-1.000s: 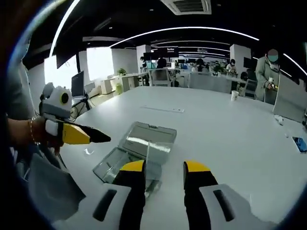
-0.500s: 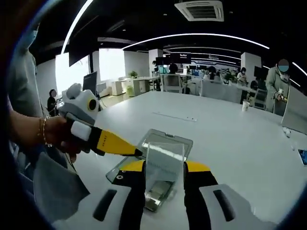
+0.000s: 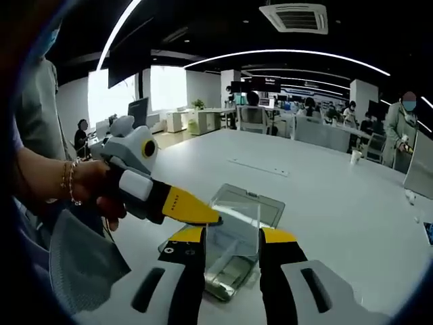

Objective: Insert the divider into the dual guide fixture by aligning both edges with the guide slots and pushing it downward to the bottom, including one-sided entry, uneven engagement, binding, and posture correction.

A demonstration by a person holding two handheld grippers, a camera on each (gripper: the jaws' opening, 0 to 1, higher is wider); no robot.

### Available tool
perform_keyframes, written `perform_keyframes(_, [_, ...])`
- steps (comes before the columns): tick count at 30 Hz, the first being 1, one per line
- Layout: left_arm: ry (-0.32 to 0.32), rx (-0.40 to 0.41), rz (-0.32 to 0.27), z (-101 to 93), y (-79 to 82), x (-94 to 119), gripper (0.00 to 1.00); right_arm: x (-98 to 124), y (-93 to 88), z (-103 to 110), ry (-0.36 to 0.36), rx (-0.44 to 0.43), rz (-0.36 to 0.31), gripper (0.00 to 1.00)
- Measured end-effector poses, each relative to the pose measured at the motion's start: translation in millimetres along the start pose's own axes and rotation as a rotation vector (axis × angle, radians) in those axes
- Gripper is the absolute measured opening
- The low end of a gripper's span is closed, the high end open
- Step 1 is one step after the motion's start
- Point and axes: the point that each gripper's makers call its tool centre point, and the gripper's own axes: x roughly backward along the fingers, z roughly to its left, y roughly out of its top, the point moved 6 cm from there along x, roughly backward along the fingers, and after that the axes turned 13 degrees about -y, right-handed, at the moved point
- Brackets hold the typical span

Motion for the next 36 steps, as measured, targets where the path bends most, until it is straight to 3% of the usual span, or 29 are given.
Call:
perform_keyframes(15, [-0.019,0.073,0.013,-1.1,-2.3,0.7,0.0,0.8,1.1,10.6,0.025,0.052,-0.009,0.27])
perform_keyframes(25, [-0.026,0.114,-0.01,-2.4,0.6,1.0,0.0,1.4,4.6,8.1,0.048,0.045,-0.026,0.27])
perform_keyframes(36, [0.002,0.073,-0.032,2.4,9.9,11.2,0.0,9.4,11.1,-8.3,0.077,0.052,-0.028,0.28])
